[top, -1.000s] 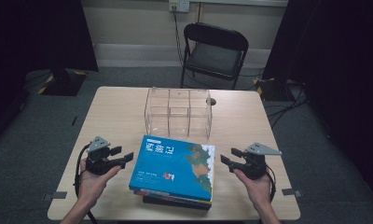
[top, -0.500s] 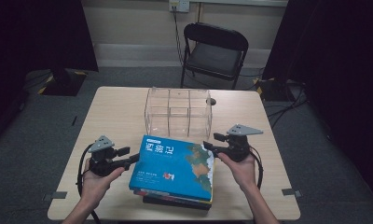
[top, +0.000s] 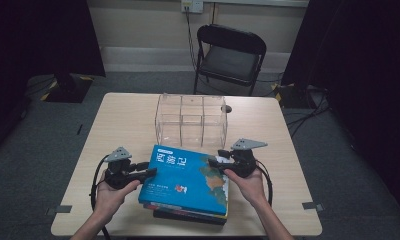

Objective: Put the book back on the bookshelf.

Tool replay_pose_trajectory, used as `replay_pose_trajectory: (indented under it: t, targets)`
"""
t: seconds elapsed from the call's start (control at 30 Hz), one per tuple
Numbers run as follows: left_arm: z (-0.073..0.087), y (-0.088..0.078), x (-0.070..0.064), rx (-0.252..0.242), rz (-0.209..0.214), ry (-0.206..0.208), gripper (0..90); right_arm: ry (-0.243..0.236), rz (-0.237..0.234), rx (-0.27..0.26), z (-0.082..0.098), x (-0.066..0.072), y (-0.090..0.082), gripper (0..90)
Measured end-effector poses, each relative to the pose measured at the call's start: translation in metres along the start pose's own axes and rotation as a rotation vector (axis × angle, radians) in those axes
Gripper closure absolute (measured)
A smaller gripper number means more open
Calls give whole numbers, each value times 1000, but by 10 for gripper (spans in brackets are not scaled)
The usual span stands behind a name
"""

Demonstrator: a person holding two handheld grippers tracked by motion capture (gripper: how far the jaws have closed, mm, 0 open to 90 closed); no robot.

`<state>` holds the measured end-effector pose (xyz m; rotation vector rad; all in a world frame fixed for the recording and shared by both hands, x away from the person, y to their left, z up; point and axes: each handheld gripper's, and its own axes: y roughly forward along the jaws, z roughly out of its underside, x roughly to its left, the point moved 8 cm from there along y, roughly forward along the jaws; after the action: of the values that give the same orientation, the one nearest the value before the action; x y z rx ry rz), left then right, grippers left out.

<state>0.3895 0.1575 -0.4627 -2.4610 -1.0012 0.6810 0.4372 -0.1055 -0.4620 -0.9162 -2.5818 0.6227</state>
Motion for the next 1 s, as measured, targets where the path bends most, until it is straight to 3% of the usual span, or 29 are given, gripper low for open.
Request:
replay_pose_trajectory:
  t: [0.23,1.0]
  targets:
    - [-6,8,2,-2,14,2,568,3,12,-6,4,1,-5,454]
    - [-33,47,2,69,66,57,567,34,12,-26,33,20,-44,468]
